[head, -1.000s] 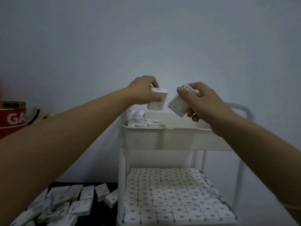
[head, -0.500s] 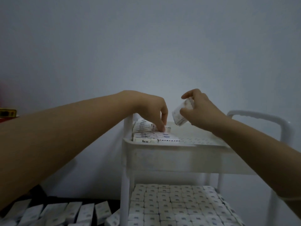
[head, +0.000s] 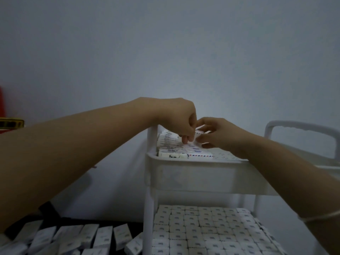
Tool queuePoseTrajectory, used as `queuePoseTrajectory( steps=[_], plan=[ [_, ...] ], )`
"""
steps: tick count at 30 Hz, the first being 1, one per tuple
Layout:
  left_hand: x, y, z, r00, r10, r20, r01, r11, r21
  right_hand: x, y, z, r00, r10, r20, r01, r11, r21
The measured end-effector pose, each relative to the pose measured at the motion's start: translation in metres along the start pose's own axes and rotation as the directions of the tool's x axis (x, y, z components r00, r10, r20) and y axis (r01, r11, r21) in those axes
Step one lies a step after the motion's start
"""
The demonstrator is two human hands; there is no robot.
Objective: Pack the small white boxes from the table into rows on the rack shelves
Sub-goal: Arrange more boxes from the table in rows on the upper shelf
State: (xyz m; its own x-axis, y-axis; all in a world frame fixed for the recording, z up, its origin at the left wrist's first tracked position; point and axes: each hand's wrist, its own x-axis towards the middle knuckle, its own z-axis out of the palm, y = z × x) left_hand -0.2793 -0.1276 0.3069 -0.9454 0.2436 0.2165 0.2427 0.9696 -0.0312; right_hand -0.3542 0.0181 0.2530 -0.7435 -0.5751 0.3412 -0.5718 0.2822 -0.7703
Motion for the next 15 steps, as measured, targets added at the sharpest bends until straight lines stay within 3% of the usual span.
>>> queuePoseTrajectory(
  steps=[3,6,11,13,15],
  plan=[
    [-0.007,-0.002,-0.004,0.998,0.007,-0.065,-0.011,0.998,-0.062,0.001,-0.001,0.003,0.998,0.042,0.052,-0.042,0.999,-0.006],
    [-0.018,-0.006,-0.004,0.983,0.005,-0.186,-0.018,0.997,-0.069,0.002,-0.001,0.008,0.984,0.124,0.124,-0.107,0.985,-0.132],
    [-0.044,-0.013,0.004,0.916,0.007,-0.401,-0.052,0.993,-0.103,-0.001,-0.003,0.01,0.974,0.187,0.13,-0.166,0.973,-0.159],
    [-0.057,-0.012,0.008,0.883,-0.01,-0.469,-0.063,0.988,-0.139,-0.005,-0.008,0.011,0.984,0.157,0.084,-0.141,0.976,-0.166],
    [-0.072,-0.011,0.014,0.859,-0.038,-0.511,-0.07,0.979,-0.191,-0.01,-0.011,0.009,0.999,0.002,-0.039,-0.012,0.964,-0.264]
  ],
)
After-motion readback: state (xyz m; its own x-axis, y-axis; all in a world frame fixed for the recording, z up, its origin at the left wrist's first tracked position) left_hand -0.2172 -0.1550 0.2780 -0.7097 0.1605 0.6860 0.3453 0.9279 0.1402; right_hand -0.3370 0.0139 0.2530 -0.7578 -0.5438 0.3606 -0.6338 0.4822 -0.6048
